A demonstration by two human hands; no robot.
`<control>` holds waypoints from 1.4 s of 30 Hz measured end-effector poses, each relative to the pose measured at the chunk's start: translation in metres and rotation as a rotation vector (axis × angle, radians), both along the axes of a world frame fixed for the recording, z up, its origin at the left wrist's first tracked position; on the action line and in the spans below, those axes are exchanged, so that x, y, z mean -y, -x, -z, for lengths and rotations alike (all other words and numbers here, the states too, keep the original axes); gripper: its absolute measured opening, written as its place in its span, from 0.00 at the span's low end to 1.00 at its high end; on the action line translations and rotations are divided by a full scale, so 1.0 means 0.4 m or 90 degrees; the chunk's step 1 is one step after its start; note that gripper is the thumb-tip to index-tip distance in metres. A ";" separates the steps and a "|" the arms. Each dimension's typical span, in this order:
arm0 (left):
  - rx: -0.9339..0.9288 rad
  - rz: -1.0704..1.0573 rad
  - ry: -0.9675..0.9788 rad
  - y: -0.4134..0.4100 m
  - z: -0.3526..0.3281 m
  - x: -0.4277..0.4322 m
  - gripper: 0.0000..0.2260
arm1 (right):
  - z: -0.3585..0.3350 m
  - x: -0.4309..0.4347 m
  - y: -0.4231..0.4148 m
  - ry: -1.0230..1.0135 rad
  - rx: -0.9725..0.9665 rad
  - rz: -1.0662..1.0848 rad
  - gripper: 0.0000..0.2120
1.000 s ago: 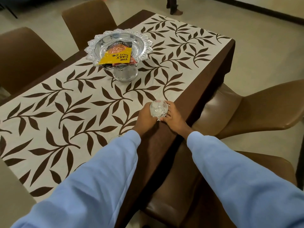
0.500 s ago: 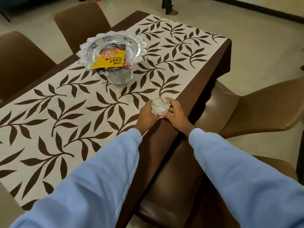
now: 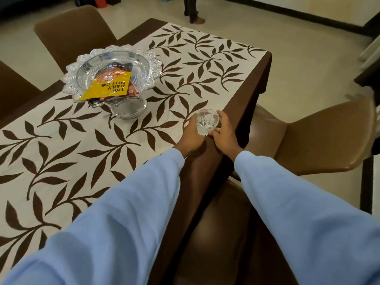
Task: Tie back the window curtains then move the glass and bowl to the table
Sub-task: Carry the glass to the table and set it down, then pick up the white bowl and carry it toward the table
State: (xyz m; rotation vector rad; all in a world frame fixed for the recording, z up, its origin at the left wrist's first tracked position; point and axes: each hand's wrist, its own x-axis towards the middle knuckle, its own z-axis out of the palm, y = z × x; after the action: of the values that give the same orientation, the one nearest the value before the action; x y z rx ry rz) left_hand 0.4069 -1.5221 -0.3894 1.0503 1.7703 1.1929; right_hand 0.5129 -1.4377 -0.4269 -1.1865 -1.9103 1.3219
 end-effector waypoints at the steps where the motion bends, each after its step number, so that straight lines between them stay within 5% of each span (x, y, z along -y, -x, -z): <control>1: 0.005 0.006 0.005 -0.001 0.001 -0.005 0.28 | 0.003 -0.006 0.000 0.001 0.002 0.005 0.33; 7: 0.035 0.009 0.022 0.017 0.016 -0.026 0.27 | 0.001 -0.033 0.022 -0.027 0.028 0.013 0.33; 16: 0.010 -0.015 0.056 0.052 0.014 -0.130 0.41 | -0.023 -0.107 0.054 -0.028 -0.021 0.098 0.28; 27: -0.011 0.043 0.035 0.061 0.023 -0.235 0.31 | 0.030 -0.193 0.064 0.002 -0.054 0.172 0.25; 32: 0.013 0.046 0.110 0.053 0.026 -0.217 0.45 | 0.023 -0.180 0.063 0.016 -0.013 0.151 0.28; 38: -0.040 -0.083 0.034 -0.012 0.025 -0.111 0.28 | -0.021 -0.064 0.009 0.038 -0.043 0.154 0.28; 42: -0.123 0.016 -0.008 -0.081 0.010 -0.011 0.16 | -0.051 0.066 -0.092 0.063 -0.029 0.141 0.27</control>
State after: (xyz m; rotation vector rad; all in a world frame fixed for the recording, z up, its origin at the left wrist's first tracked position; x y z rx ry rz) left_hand 0.4391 -1.5178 -0.3934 1.2270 1.8922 1.1207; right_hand 0.5497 -1.4641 -0.4066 -1.3619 -1.6436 1.3236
